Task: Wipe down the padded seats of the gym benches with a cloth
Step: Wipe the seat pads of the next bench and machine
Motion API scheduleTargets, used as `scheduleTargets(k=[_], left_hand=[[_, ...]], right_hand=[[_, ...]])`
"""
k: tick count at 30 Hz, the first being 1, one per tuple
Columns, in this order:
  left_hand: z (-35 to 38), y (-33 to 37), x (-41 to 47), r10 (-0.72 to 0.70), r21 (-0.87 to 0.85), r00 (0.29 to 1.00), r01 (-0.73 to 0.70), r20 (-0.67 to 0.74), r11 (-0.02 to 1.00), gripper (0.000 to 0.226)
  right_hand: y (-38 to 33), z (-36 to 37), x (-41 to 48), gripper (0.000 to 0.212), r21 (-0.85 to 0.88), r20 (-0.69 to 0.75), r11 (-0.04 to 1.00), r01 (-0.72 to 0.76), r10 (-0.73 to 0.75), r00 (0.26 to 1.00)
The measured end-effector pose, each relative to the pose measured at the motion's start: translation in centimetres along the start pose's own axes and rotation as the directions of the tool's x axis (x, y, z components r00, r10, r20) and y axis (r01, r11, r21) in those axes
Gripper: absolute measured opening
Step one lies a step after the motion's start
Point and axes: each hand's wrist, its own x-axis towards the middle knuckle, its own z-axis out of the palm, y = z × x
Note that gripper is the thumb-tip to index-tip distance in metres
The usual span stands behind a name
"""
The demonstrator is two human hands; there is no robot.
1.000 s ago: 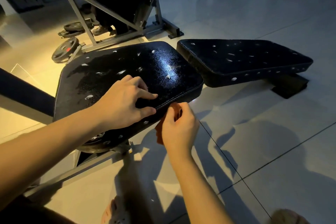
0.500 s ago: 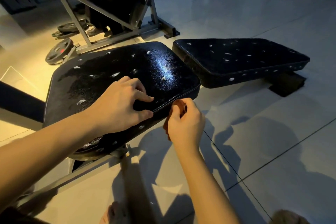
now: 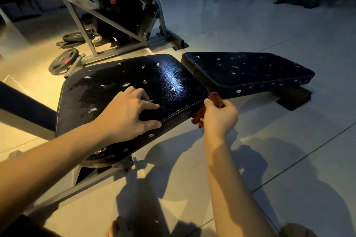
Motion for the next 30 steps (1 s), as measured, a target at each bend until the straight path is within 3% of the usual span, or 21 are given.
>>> scheduleTargets(k=[5, 10, 14, 19, 22, 25, 28, 30], left_hand=[[-0.3, -0.2, 0.4, 0.011, -0.013, 1.0, -0.011, 0.01, 1.0, 0.087], [-0.6, -0.4, 0.9, 0.055, -0.058, 0.998, -0.054, 0.022, 0.997, 0.093], [-1.1, 0.3, 1.2, 0.094, -0.052, 0.995, -0.092, 0.022, 0.994, 0.087], [-0.9, 1.6, 1.8, 0.108, -0.055, 0.993, -0.106, 0.044, 0.993, 0.081], [-1.1, 2.4, 2.4, 0.115, -0.045, 0.993, -0.113, 0.031, 0.993, 0.079], [-1.3, 2.6, 2.5, 0.108, -0.044, 0.994, -0.108, 0.014, 0.993, 0.076], [-1.3, 2.3, 2.0, 0.113, -0.051, 0.994, -0.114, -0.006, 0.992, 0.066], [-1.2, 1.6, 1.6, 0.101, -0.052, 0.995, -0.102, -0.017, 0.993, 0.063]], right_hand=[[-0.1, -0.4, -2.7, 0.008, 0.075, 0.064, 0.997, -0.011, 0.006, 0.998], [0.3, -0.5, -5.3, 0.018, 0.123, 0.154, 0.992, -0.006, -0.013, 0.988], [-0.2, -1.3, -6.9, 0.021, 0.118, 0.24, 0.993, 0.014, -0.042, 0.97], [-0.8, -2.7, -7.2, 0.008, 0.125, 0.427, 0.979, -0.161, 0.093, 0.899], [-1.5, -4.2, -4.0, 0.015, 0.16, 0.319, 0.957, -0.243, 0.182, 0.93], [-1.4, -4.6, -0.8, 0.019, 0.078, 0.133, 0.992, -0.099, 0.088, 0.987], [-0.9, -2.3, -0.6, 0.005, 0.024, 0.11, 1.0, 0.002, -0.004, 0.994], [-0.4, -1.0, -1.3, 0.008, -0.027, 0.095, 0.998, 0.058, -0.056, 0.994]])
